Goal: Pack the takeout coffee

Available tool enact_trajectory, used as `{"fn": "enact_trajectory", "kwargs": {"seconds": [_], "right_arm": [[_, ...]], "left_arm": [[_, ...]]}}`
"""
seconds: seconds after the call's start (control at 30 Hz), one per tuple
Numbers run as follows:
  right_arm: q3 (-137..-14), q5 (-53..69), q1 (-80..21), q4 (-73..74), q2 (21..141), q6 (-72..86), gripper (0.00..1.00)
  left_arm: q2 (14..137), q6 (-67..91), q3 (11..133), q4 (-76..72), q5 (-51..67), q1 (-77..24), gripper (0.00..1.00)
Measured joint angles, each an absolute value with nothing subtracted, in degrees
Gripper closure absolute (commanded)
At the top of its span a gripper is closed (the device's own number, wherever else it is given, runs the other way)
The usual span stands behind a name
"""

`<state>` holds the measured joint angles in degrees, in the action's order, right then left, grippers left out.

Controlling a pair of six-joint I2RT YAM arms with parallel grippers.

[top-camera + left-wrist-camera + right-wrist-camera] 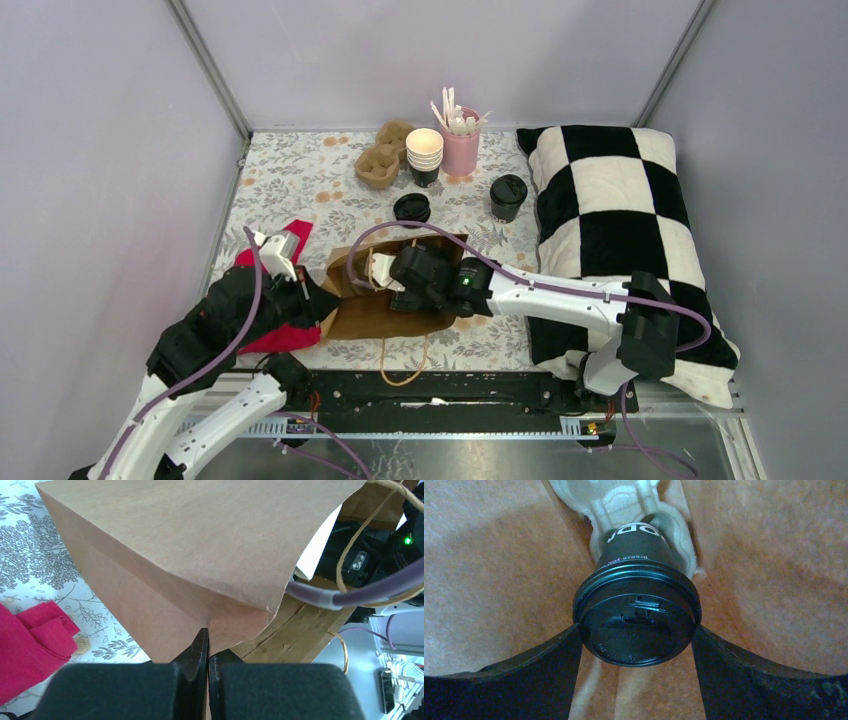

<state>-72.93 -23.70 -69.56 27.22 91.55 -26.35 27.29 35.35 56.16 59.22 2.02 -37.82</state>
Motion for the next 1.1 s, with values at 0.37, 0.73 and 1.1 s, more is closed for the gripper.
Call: {"fn": "enact_trajectory", "kwargs": {"seconds": [0.37,0.73,1.1], "right_arm": [[-70.43,-22.44,-68.23,27.14,89.27,-22.76,0.42],[-79.55,-24.51,-68.2,31.18,92.82,-22.0,0.43],[-77.36,-27.16,-68.18,28.23,95.35,-22.35,0.41]], "left_arm": [[24.18,35.94,52.75,58.98,5.54,-37.82,1.0],[26.41,34.09,52.77,58.89,5.39,-37.82,1.0],[28.51,32.4,53.25,59.18,5.48,-37.82,1.0]]}}
